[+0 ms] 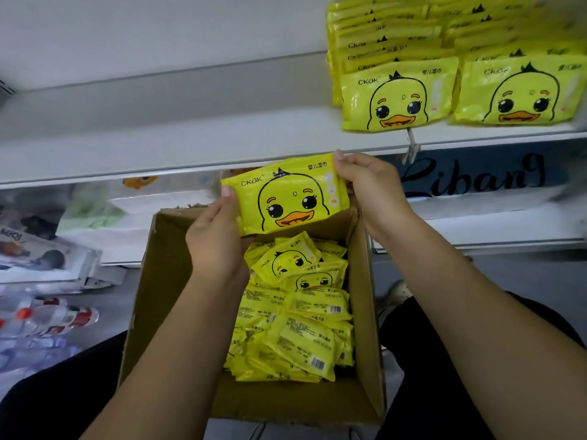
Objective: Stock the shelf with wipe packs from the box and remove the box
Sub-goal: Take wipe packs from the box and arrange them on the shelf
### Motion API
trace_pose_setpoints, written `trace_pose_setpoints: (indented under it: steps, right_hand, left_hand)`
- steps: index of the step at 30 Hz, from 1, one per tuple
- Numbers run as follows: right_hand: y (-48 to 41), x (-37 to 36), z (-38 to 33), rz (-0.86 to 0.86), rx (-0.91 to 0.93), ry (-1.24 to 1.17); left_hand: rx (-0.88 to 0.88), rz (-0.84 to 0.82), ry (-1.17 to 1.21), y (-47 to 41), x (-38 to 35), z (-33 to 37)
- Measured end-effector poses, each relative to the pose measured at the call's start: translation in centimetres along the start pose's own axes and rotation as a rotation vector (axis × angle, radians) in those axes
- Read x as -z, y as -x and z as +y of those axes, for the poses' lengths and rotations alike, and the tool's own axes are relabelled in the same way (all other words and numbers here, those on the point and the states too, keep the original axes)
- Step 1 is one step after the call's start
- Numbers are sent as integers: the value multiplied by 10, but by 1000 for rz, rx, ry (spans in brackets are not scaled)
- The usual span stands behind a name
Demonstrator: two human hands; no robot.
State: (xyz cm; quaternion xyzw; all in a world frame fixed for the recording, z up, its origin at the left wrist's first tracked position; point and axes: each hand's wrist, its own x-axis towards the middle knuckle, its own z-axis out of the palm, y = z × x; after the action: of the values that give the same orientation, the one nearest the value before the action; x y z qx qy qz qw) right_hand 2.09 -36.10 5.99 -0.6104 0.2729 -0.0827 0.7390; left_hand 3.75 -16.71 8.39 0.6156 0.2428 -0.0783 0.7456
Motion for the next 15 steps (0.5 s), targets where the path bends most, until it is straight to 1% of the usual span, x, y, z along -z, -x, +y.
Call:
trace_pose_setpoints:
  steps: [2, 4, 8, 10, 12, 15]
  right_hand:
    - [-4, -3, 0, 6, 3, -6]
    - [-8, -5, 0, -23, -19, 3]
    - [-9, -4, -1, -202, -123, -29]
    - [-5, -6, 1, -259, -78, 37]
    - [-2, -9, 4, -239, -32, 53]
    - [-2, -13, 4, -186, -25, 31]
  left_hand:
    - [55, -3, 72, -4, 3, -1]
    - [89, -14, 118, -8, 5, -3]
    - [95, -38, 209, -13, 10, -4]
    - [79, -59, 229, -15, 15, -2]
    - [76, -122, 188, -15, 22, -2]
    - [91, -276, 46, -11, 36, -9]
